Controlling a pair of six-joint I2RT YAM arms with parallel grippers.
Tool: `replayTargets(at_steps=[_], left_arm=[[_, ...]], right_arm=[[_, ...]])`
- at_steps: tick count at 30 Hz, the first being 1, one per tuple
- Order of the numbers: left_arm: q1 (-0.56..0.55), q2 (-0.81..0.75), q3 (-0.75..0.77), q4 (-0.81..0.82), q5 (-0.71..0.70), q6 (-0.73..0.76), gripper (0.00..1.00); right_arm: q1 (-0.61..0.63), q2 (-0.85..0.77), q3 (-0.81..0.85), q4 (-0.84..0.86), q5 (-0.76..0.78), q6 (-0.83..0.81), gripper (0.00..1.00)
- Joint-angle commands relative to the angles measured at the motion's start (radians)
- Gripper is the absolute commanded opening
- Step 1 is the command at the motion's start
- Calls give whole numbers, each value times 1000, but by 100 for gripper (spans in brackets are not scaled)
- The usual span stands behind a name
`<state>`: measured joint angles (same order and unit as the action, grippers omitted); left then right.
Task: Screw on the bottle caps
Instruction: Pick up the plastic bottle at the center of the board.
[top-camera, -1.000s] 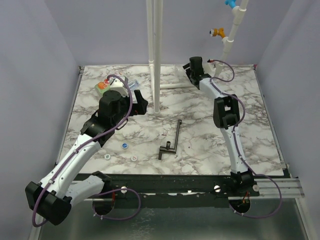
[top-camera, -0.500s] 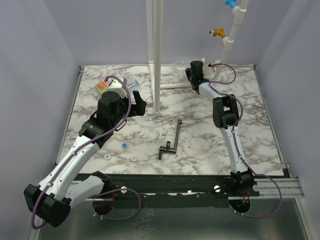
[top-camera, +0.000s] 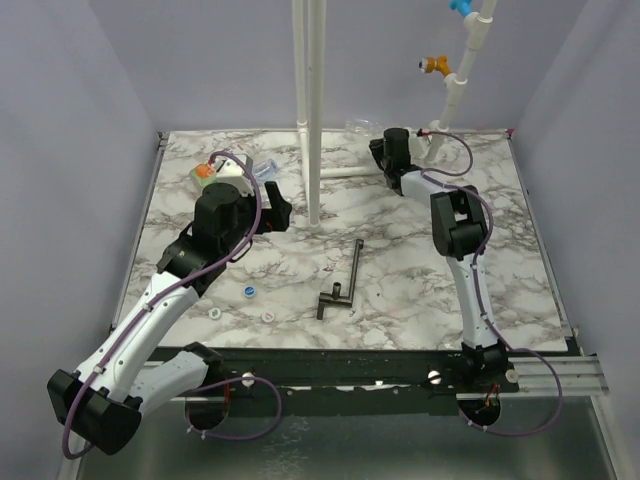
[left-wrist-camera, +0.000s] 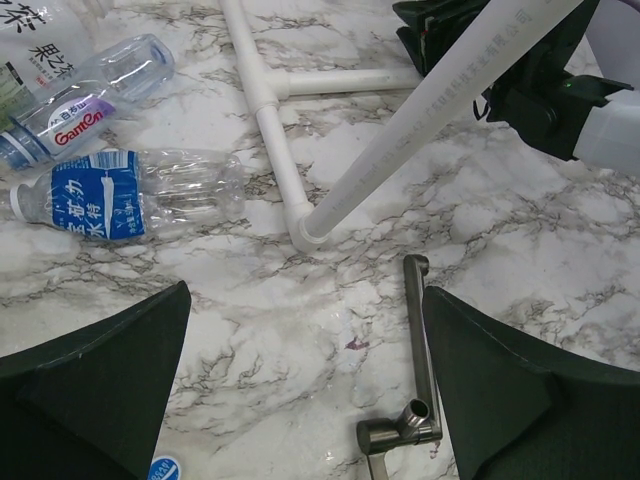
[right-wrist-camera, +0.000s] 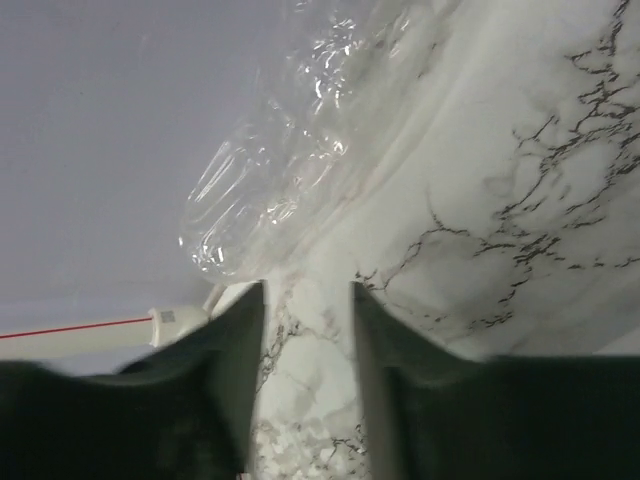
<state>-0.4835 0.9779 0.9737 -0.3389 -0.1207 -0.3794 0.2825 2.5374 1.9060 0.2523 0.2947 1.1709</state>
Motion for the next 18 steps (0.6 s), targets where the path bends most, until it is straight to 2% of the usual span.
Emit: replayTargets(at_steps=[1,4,7,10,13,18], left_arm=[[6,-25,9,-3,-25,14,99],[7,-24,18,-7,-17,13,99],[6,-35,21,-18,-18,10,99],[7,-48,16,-27,-22,3,99],[7,-54,16,-40,-18,-5,99],[9,-51,32,-58,-21,-4,99]], right_arm=[[10,-6,61,-75,56,19,57],[14,63,139,-117,94,157,68],[14,165,283,-191,127,251,70],[14,240,344,-149,145,332,74],[8,339,490,-211,146,420,77],[0,392,505,-111,169,444,83]])
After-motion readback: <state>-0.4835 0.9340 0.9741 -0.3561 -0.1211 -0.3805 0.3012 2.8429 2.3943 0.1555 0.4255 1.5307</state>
